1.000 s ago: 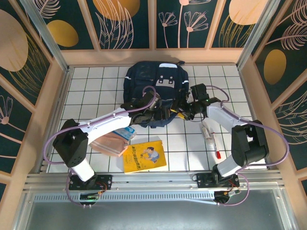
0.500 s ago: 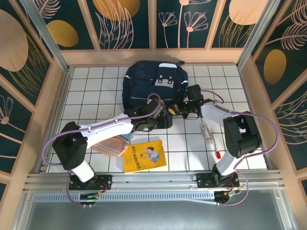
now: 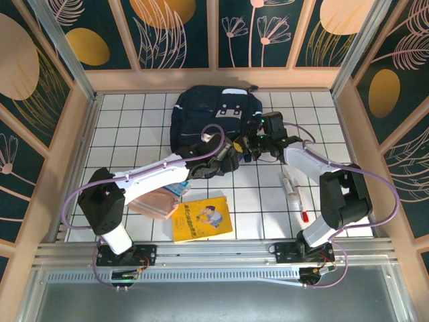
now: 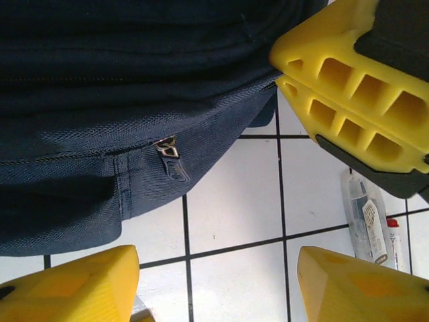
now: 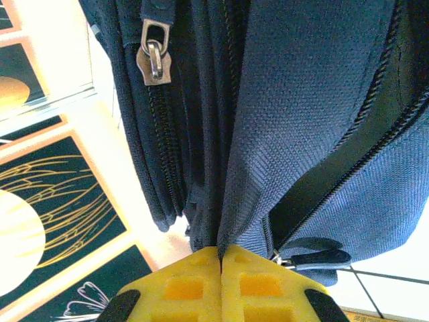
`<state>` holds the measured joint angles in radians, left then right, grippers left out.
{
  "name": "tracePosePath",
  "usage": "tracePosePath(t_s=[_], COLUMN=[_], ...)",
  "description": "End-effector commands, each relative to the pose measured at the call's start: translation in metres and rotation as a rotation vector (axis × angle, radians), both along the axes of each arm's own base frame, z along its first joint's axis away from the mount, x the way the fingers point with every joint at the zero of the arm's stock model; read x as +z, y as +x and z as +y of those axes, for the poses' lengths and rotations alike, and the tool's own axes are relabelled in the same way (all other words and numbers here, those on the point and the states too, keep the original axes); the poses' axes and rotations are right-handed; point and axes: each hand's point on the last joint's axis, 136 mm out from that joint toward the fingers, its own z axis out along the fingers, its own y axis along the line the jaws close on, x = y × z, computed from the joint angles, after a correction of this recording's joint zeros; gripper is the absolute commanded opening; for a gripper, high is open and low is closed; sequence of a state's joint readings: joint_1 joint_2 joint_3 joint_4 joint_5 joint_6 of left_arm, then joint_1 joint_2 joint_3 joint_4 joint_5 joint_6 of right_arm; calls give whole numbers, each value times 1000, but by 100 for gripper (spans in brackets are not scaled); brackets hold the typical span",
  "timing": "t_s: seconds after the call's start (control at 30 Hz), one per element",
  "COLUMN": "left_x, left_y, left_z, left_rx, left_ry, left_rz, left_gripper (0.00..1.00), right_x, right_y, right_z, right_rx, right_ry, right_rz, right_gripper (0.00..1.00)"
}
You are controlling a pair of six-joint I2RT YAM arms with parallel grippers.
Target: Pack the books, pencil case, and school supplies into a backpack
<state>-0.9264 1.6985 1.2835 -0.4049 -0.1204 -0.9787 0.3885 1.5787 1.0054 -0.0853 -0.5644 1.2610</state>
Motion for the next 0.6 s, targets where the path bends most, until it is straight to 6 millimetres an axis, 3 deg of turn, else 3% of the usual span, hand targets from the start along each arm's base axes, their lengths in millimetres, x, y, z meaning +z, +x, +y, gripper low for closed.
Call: tracePosePath(t_s=[0.0, 0.27, 0.4, 0.57], left_x=[-4, -23, -42, -36], left_y=[3, 5, 5, 15], left_z=[-4, -25, 0, 22], left_rx=[24, 3, 154, 282], left_ry=[-37, -47, 16, 31], left_rz=[14, 73, 102, 39], left_gripper=[62, 57, 54, 56], right_x=[42, 55, 58, 60], right_y=[0, 1, 4, 2], right_z=[15, 20, 19, 21], right_rx=[24, 14, 8, 14], right_ry=[90, 116, 101, 109], right_rz=[-65, -59, -68, -72], right_gripper=[0, 0, 0, 0])
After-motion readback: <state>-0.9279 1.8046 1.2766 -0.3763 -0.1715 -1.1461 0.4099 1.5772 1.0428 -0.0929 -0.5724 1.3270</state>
